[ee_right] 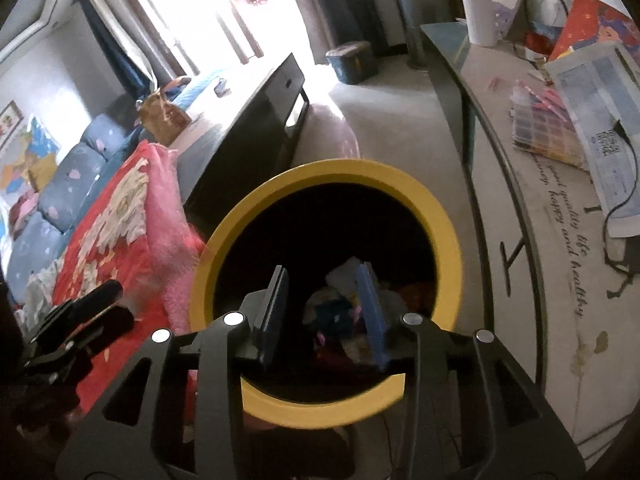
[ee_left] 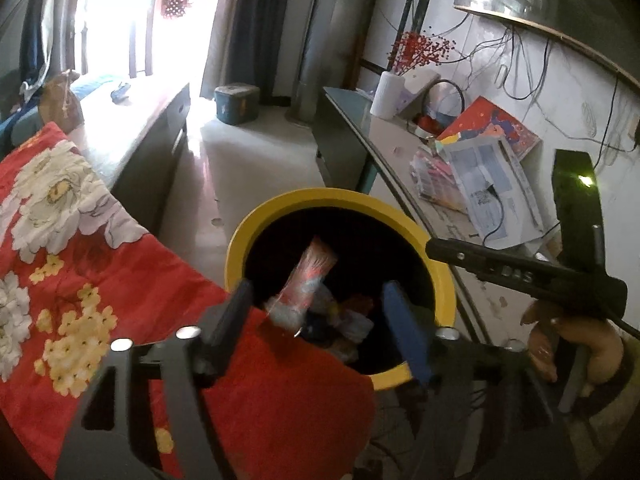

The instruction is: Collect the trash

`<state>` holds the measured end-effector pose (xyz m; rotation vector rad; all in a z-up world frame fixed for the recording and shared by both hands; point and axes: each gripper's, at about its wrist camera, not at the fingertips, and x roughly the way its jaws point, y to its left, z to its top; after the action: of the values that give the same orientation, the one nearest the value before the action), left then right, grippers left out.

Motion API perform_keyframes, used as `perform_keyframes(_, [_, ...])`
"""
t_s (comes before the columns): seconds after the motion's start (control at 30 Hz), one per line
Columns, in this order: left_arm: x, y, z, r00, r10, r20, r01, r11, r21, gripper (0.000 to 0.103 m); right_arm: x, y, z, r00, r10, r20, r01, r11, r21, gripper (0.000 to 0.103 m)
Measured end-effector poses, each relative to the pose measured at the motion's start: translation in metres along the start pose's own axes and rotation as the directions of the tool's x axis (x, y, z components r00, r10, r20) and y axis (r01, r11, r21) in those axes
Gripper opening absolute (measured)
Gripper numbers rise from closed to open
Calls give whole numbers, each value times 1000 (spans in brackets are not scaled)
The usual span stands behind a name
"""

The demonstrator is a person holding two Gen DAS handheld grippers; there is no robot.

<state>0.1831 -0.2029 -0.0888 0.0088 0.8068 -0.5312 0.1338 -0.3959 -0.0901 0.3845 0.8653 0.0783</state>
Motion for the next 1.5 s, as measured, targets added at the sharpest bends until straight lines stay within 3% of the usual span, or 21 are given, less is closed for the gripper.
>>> perform_keyframes(0.03, [-2,1,0,1000,4,7,-4,1000,1,72,-7,1,-1,1000,-3,21,3,1000,1,44])
perform_keyframes(0.1, [-9,2,0,999,23,22,-23,1000,1,90,-18,5,-2,999,-4,51,4,1000,-8,56])
perform_keyframes(0.3, [-44,15,-7,994,66,92,-64,998,-28,95,-50,32,-9,986,-2,166,16,997,-81,81])
perform_keyframes(0.43, [-72,26,-15,985,101,142,-95,994,-50,96,-64,58,-16,973,22,231,14,988,-153,84])
perform_keyframes(0.5, [-87,32,-21,977,135,166,-127,990,-57,96,-69,67,-21,966,26,257,19,985,-173,92])
perform_keyframes(0.77, [-141,50,-45,936,246,254,-219,967,-130,96,-85,111,-46,924,117,363,-12,960,-280,92])
perform_keyframes(1.0, [-182,58,-72,889,336,311,-292,939,-181,97,-100,143,-72,880,202,430,-27,925,-378,92])
perform_keyframes(1.2, [-204,56,-92,847,391,359,-331,918,-218,97,-107,157,-93,840,209,501,13,914,-405,92])
perform_keyframes(1.4, [-215,53,-106,833,400,381,-338,915,-220,97,-114,158,-98,813,203,545,37,918,-395,92])
perform_keyframes(1.5, [-218,53,-108,829,405,386,-344,913,-218,97,-115,158,-98,812,198,549,42,919,-392,92])
